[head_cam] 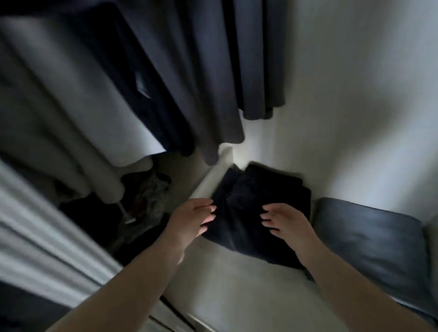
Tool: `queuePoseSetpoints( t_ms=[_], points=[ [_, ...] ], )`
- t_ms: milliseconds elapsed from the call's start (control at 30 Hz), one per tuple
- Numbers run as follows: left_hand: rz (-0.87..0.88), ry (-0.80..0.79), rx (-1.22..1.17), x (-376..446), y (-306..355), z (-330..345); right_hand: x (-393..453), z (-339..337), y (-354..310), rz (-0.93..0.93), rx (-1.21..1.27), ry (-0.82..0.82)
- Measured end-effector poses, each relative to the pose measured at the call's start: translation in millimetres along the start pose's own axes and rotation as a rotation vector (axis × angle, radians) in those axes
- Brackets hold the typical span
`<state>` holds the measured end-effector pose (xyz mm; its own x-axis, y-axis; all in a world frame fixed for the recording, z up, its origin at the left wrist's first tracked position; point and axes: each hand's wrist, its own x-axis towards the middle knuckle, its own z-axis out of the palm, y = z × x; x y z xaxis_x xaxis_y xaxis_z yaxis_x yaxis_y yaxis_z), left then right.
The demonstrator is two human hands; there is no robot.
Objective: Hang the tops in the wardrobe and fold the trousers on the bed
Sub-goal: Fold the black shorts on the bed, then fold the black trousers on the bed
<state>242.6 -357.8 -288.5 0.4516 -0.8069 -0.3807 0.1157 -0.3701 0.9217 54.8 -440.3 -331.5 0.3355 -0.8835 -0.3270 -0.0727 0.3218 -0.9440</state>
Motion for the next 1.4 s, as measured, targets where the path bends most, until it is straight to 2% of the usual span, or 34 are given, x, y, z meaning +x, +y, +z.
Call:
queuePoseSetpoints(
  t_ms=[167,400,767,1067,1167,1400],
  points=[
    [0.112,0.078,-0.123,-106.6,21.6,-59.5,-89.9,52.6,-43.3,-0.133,-0.040,-0.163],
    [0.223,0.227,-0.269,-259.2,-4.0,-148.1,-221.5,138.9,-71.2,-0.289,-0.116,-0.487],
    [0.242,0.797,-0.503,-456.7,-71.1,-246.3,-352.1,277.0,-51.5,-0.414,-0.335,-1.065],
    [0.221,1.346,-0.674,-604.9,-146.3,-226.4,-460.8,348.9,1.7,-0.395,-0.439,-1.600],
    [0.229,1.531,-0.751,-657.4,-183.1,-199.8,-511.7,357.8,36.7,-0.348,-0.488,-1.786],
    [0.168,1.839,-0.849,-756.9,-244.6,-145.8,-621.7,360.4,97.0,-0.268,-0.579,-2.097]
  ],
)
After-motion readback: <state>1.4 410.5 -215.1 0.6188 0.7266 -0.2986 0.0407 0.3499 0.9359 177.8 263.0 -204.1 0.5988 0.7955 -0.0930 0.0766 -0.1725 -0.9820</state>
